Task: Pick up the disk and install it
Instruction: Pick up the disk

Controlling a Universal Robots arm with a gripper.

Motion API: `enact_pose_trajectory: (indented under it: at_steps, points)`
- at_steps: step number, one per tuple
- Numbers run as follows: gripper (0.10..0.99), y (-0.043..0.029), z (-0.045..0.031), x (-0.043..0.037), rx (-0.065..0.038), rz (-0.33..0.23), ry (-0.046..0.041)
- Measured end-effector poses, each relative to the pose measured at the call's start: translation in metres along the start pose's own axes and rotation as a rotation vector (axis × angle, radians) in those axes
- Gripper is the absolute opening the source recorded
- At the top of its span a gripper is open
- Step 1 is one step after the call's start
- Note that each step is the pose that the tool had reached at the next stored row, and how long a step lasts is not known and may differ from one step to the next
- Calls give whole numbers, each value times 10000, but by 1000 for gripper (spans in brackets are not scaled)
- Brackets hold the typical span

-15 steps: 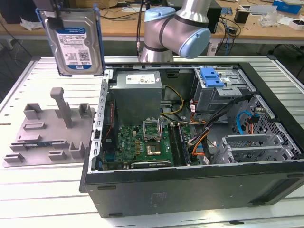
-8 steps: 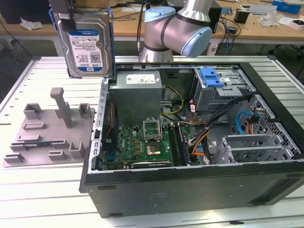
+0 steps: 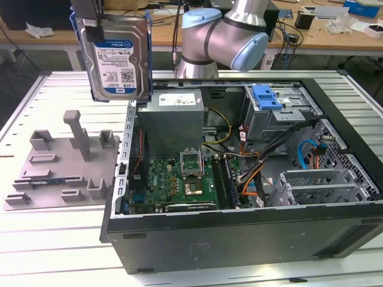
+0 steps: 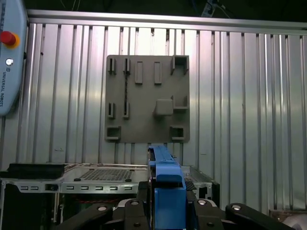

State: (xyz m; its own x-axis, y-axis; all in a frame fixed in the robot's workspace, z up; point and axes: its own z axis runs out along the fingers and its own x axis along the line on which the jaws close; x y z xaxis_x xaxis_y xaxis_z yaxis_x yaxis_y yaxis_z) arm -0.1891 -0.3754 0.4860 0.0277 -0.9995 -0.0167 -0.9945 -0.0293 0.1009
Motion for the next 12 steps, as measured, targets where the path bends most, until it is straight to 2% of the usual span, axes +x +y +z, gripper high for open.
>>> enact_pose_trajectory:
  at_steps: [5, 8, 9, 11, 12]
  points:
    - [369, -117, -31, 94, -147, 6, 43]
    - [369, -249, -46, 167, -177, 8, 48]
    - [369, -351, -57, 195, -177, 7, 49]
    - [369, -488, -72, 227, -178, 6, 49]
    - [369, -525, -75, 238, -164, 7, 51]
